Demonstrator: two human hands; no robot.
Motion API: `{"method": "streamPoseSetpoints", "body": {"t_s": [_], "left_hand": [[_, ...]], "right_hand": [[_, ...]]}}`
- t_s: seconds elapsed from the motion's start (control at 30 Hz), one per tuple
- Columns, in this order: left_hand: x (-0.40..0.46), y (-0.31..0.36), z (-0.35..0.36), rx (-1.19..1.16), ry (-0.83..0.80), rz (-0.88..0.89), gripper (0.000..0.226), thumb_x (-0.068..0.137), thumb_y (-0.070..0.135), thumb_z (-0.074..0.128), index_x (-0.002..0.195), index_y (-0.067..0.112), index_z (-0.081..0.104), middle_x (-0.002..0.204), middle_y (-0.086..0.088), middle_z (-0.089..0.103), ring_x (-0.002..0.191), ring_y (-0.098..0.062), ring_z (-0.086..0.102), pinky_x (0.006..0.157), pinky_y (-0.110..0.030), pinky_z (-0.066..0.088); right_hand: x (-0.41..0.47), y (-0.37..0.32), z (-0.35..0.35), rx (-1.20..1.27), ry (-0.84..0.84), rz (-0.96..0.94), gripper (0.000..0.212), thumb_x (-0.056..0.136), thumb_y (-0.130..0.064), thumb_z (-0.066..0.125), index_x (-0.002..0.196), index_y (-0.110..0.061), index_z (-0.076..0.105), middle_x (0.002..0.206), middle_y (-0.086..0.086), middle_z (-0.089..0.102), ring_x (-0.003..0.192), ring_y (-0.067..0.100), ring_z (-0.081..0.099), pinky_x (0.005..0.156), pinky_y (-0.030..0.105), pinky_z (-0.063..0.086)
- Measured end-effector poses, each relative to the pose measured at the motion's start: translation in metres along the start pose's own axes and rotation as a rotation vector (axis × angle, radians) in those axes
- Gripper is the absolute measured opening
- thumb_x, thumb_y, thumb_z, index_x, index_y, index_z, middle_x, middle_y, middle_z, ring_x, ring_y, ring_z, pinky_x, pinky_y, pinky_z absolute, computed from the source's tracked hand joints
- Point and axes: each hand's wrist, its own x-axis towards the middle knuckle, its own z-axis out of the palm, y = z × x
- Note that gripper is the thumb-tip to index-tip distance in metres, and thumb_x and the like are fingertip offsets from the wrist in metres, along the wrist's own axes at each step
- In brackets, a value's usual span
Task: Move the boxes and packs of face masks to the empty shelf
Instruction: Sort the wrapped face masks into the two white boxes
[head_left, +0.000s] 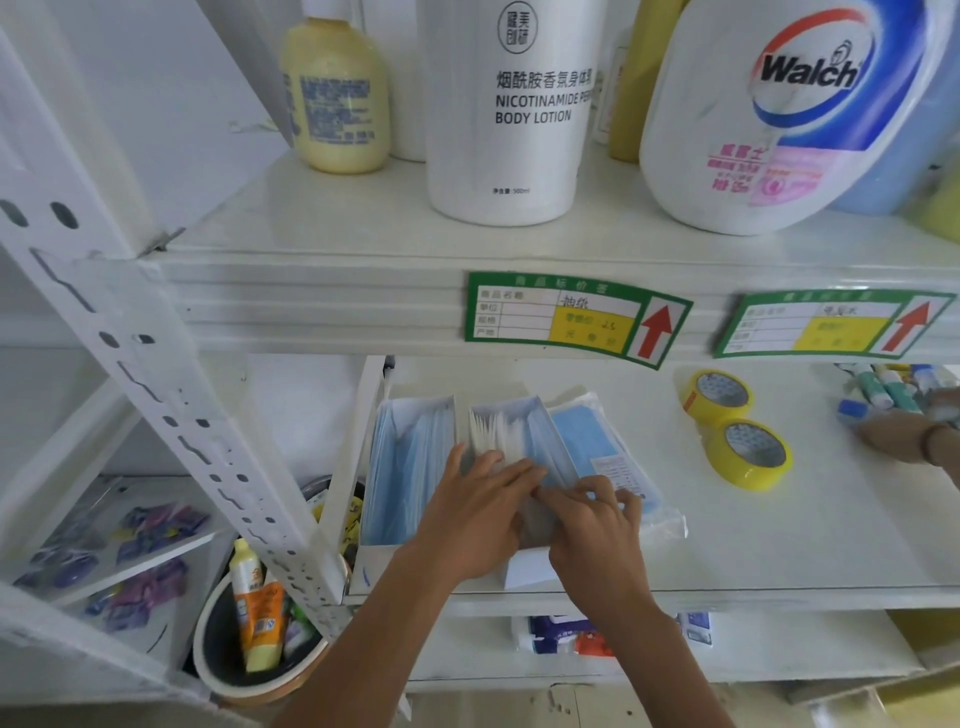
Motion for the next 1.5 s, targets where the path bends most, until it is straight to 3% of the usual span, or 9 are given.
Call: {"method": "streamPoseSetpoints", "body": {"t_s": [0.27, 0.43, 0.53, 0.73, 0.97, 1.13, 1.27, 1.43, 1.5], "left_hand": [[-0.006, -0.004, 0.0, 0.057, 0.027, -0.089, 0.035, 0.1, 0.037, 0.045, 0.129, 0.031, 0.065, 0.147, 0.0, 0.049, 0.139, -0.023, 0.039, 0.122, -0.054, 0.006], [-0.013, -0.008, 0.003, -0.166, 0.109, -0.126, 0.037, 0.104, 0.031, 0.042, 0.133, 0.023, 0.063, 0.147, 0.0, 0.047, 0.138, -0.017, 0.038, 0.121, -0.036, 0.022], [-0.014, -0.009, 0.006, -0.258, 0.151, -0.133, 0.034, 0.104, 0.028, 0.043, 0.13, 0.02, 0.064, 0.144, 0.001, 0.048, 0.135, -0.014, 0.04, 0.116, -0.031, 0.031], [-0.016, -0.01, 0.007, -0.317, 0.153, -0.127, 0.036, 0.102, 0.035, 0.042, 0.118, 0.018, 0.069, 0.142, 0.0, 0.051, 0.132, -0.014, 0.042, 0.112, -0.029, 0.034], [-0.014, -0.012, 0.009, -0.305, 0.131, -0.085, 0.035, 0.105, 0.037, 0.046, 0.123, 0.016, 0.067, 0.143, -0.004, 0.053, 0.133, -0.019, 0.044, 0.116, -0.033, 0.034], [-0.019, -0.007, 0.0, -0.298, 0.199, -0.049, 0.047, 0.1, 0.046, 0.032, 0.129, 0.023, 0.061, 0.14, 0.002, 0.054, 0.134, -0.014, 0.044, 0.121, -0.036, 0.028], [-0.023, 0.002, -0.006, -0.217, 0.31, -0.049, 0.051, 0.099, 0.045, 0.045, 0.145, 0.024, 0.047, 0.153, 0.001, 0.044, 0.146, -0.019, 0.034, 0.123, -0.052, 0.019], [-0.034, 0.025, -0.022, -0.415, 0.406, -0.08, 0.088, 0.089, 0.059, 0.057, 0.159, 0.023, 0.018, 0.161, 0.001, 0.033, 0.146, -0.014, 0.034, 0.118, -0.033, 0.034], [-0.04, 0.031, -0.026, -0.502, 0.451, -0.13, 0.096, 0.086, 0.058, 0.062, 0.159, 0.023, 0.011, 0.163, 0.003, 0.026, 0.149, -0.011, 0.03, 0.113, -0.032, 0.043]], "right_hand": [[0.002, 0.003, -0.006, -0.007, 0.068, -0.021, 0.042, 0.076, 0.001, 0.071, 0.116, -0.012, 0.068, 0.122, 0.005, 0.068, 0.108, 0.034, 0.06, 0.088, 0.048, 0.045], [-0.001, -0.004, -0.006, -0.217, -0.065, -0.013, 0.052, 0.083, -0.016, 0.073, 0.133, -0.015, 0.058, 0.141, 0.003, 0.057, 0.128, 0.036, 0.051, 0.105, 0.055, 0.035], [-0.002, -0.006, -0.001, -0.26, -0.133, -0.053, 0.052, 0.09, -0.018, 0.061, 0.14, -0.02, 0.046, 0.15, -0.001, 0.047, 0.145, 0.032, 0.031, 0.117, 0.057, 0.011], [0.009, -0.017, 0.0, -0.135, -0.115, 0.062, 0.045, 0.094, -0.038, 0.049, 0.136, -0.022, 0.043, 0.13, -0.004, 0.061, 0.132, 0.026, 0.039, 0.116, 0.055, 0.013], [0.034, -0.036, -0.005, -0.297, -0.232, 0.177, 0.011, 0.092, -0.035, 0.055, 0.095, -0.028, 0.063, 0.103, -0.004, 0.065, 0.112, 0.028, 0.046, 0.103, 0.057, 0.024], [0.035, -0.029, -0.015, -0.231, -0.044, 0.191, 0.019, 0.088, -0.038, 0.053, 0.074, -0.026, 0.06, 0.079, -0.007, 0.061, 0.095, 0.023, 0.049, 0.091, 0.048, 0.028], [0.04, -0.02, -0.042, 0.124, 0.034, 0.217, 0.024, 0.082, -0.031, 0.057, 0.064, -0.017, 0.05, 0.069, 0.0, 0.056, 0.065, 0.025, 0.047, 0.065, 0.035, 0.037], [0.045, -0.037, -0.071, 0.514, 0.115, 0.209, 0.027, 0.084, -0.03, 0.064, 0.068, -0.009, 0.057, 0.065, 0.005, 0.059, 0.064, 0.022, 0.055, 0.057, 0.036, 0.041], [0.045, -0.052, -0.075, 0.635, 0.075, 0.18, 0.024, 0.087, -0.028, 0.064, 0.073, -0.01, 0.056, 0.068, 0.005, 0.06, 0.067, 0.02, 0.056, 0.054, 0.022, 0.039]]}}
